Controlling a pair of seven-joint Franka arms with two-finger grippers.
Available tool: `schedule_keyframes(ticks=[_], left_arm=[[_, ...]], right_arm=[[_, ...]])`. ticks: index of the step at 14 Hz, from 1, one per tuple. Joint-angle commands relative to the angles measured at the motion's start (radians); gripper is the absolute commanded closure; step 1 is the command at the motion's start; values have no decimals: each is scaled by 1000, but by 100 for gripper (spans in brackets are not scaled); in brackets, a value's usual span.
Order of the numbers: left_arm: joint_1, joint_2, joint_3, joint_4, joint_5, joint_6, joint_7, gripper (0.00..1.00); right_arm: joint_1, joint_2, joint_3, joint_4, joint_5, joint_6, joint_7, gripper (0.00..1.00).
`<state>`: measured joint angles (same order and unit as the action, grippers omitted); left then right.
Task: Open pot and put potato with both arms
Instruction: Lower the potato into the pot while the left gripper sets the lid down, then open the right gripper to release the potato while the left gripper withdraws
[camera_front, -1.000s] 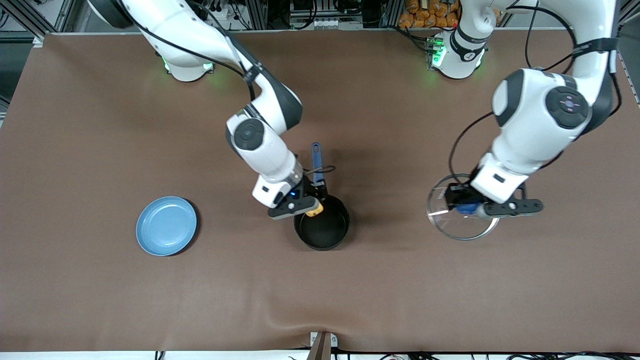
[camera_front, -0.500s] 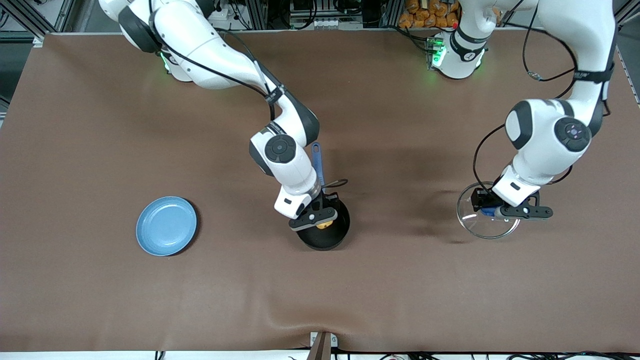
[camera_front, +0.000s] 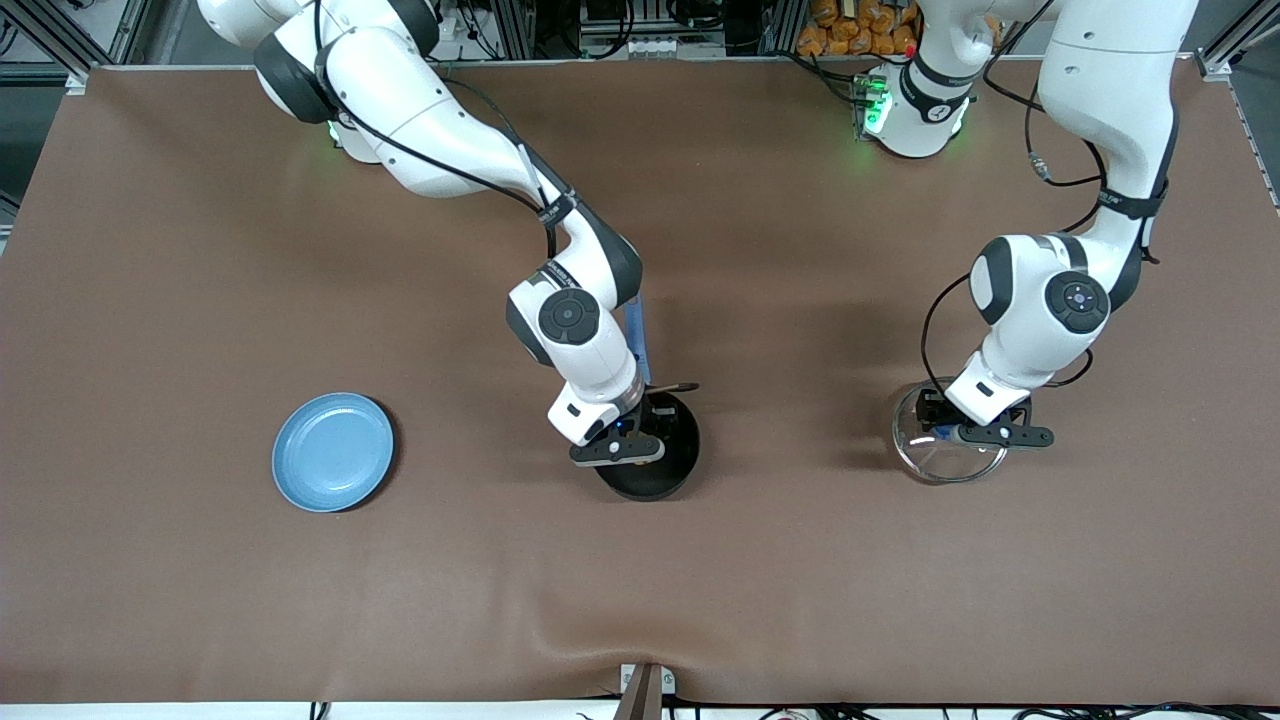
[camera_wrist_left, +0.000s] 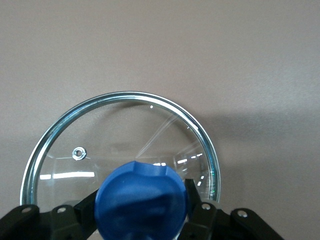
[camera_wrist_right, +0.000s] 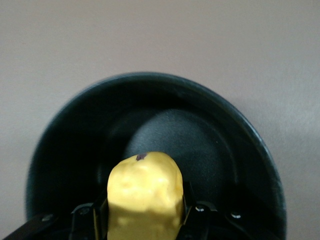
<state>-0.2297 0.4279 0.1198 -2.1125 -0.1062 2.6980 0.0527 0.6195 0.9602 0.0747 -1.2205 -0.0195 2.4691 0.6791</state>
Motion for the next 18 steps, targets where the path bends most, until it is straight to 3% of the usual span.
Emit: schedule_keyframes(ticks=[1,5,7,8,9,10,13,16,18], left_arm=[[3,9,-3,5,-23,32,19,49],[3,18,-12,6,-23,46,19,21],[3,11,-14,6,-23,46,19,12],[3,5,-14,6,-23,46,19,10],[4,-7,-14,6,-23,46,21,10],[4,-32,-12,6,-24,40,18,8],[4,-141,-12,20,-24,-57,7,0],[39,-268,-12,40,-29,-183,6,0],[59,-354,-8,92,-29,-341,7,0]], right_arm=[[9,60,-4,50,-19,46,50,100],[22,87,-4,62,-25,76,-18,100],[22,89,-6,62,-25,74,-18,100],[20,89,-6,62,-25,74,-16,90],[14,88,-4,62,-25,74,-18,41],[11,83,-6,62,-27,71,-21,0],[6,17,-7,58,-28,53,-20,0],[-3,-60,-24,58,-30,-42,-20,0],[-4,-133,-52,52,-31,-126,-21,0]])
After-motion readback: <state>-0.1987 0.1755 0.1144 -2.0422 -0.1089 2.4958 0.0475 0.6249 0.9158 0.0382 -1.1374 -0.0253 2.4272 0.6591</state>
